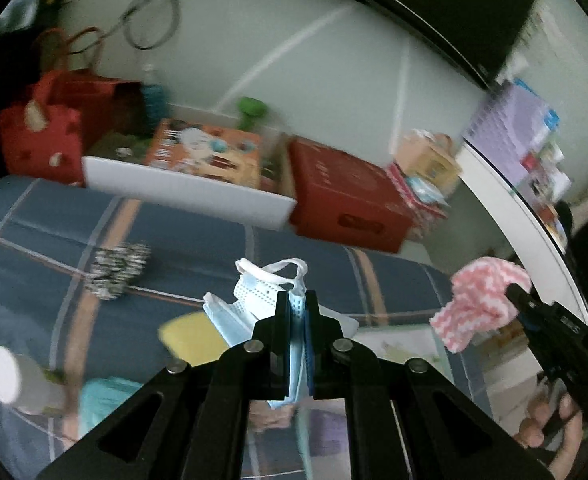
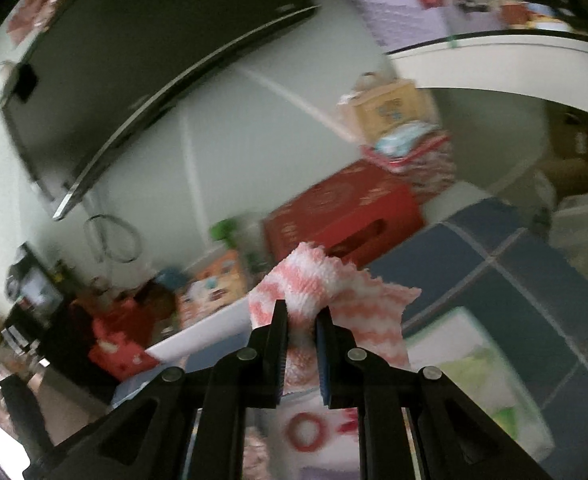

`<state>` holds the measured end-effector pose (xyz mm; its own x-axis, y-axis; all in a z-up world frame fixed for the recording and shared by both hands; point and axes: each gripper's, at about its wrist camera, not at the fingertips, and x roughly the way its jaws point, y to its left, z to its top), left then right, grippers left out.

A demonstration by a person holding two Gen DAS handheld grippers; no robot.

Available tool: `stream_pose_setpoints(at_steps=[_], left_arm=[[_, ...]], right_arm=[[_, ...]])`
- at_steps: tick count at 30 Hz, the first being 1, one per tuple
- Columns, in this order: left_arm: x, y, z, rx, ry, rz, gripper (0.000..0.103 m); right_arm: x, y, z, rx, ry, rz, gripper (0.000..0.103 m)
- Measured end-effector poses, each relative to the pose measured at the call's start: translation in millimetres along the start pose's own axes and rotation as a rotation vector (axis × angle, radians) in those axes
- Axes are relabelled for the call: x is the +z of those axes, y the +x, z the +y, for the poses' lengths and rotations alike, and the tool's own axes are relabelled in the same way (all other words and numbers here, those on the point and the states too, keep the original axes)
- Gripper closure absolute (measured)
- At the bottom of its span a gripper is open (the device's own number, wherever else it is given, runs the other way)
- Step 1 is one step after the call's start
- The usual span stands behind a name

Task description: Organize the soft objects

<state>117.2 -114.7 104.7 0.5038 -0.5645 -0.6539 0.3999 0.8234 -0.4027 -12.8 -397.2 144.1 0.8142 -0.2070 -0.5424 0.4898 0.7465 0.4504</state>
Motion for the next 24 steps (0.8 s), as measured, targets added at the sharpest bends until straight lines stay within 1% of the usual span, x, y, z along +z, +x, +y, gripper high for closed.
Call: stream_pose_setpoints(at_steps=[1,5,9,12,15,19,22,24], left_arm=[[-1,3,-6,-0.009,0.009,0.003,0.098],[-6,25,-38,-0.075,0.063,0.043,0.098],[-15,50,-59,-0.112,0.092,0.094,0.097],[-26,75,-66,-0.108,0.108,0.143,0.097],[-36,94,-67,-0.101,0.110,0.187,0.097],[-48,116,-62,-0.075,0.103,0.248,0.097],[-56,127,-56,-0.059,0.091,0.285,0.097],[-61,133,-54,-0.047,0.087,0.305,0.097]], right_arm=[[1,2,-9,-0.033,0.011,0.005,0.089],[2,16,-35,-0.113,0.039,0.036,0.089],[-2,37,-63,-0.188,0.069,0.094,0.089],[-10,60,-84,-0.222,0.093,0.158,0.089],[-23,80,-100,-0.233,0.109,0.229,0.089],[-38,107,-109,-0.252,0.106,0.310,0.088],[-46,118,-109,-0.256,0.102,0.347,0.088],[-49,121,-108,-0.262,0.093,0.360,0.086]])
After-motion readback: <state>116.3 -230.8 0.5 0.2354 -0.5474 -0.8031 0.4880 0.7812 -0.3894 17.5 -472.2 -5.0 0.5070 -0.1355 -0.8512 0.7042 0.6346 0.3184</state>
